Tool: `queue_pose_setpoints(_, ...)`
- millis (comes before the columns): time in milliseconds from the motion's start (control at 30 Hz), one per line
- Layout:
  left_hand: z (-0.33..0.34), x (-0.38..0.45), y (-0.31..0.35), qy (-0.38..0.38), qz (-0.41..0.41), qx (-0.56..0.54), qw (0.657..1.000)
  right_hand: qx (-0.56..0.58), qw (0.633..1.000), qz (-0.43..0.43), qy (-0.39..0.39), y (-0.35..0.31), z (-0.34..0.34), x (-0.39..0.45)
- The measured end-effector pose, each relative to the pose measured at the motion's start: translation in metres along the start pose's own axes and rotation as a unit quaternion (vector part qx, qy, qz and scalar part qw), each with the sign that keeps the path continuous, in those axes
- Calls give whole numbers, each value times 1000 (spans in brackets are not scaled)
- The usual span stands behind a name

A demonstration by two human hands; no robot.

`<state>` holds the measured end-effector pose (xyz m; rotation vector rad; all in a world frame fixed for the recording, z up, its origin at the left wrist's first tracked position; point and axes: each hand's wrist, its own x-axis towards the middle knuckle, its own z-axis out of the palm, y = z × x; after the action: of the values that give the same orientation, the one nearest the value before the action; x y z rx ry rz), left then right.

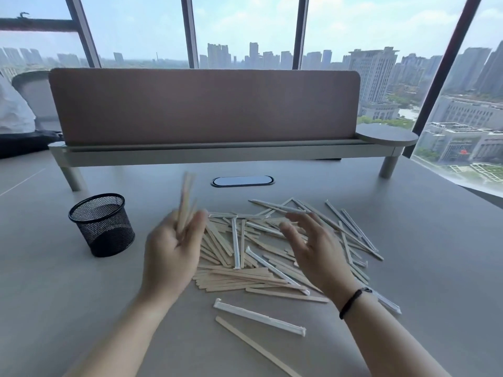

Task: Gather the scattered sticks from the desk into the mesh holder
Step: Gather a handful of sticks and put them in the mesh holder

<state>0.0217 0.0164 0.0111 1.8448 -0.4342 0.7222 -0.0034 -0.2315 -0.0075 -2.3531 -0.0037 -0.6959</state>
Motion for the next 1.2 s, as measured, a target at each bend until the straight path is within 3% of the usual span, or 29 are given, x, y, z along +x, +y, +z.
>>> queue_pose_setpoints(67, -5, 13, 7, 68, -100, -176, 977, -137, 989, 48, -4, 13, -4, 4)
queue_pose_setpoints(133, -4, 15, 5, 69, -153, -264, 950, -211, 970, 114, -49, 23, 0, 2)
queue_pose_setpoints(333, 6, -2, -21, 14, -186, -169, 968, -266, 946, 158, -93, 29, 11, -1)
queue_pose_setpoints(600, 10, -3, -32, 47, -190, -131, 972, -269, 949, 125, -105, 23, 11, -5)
queue_pose_setpoints(733, 10, -5, -23, 63, -161, -158, 972, -290, 946, 108, -97, 23, 14, -1)
queue_pose_setpoints(1067, 5, -1, -19, 59, -205, -297, 931, -252, 964, 49, -76, 30, 23, 8)
queue_pose_setpoints(1200, 6, -4, -24, 64, -216, -305, 925, -253, 964, 26, -80, 31, 27, 11)
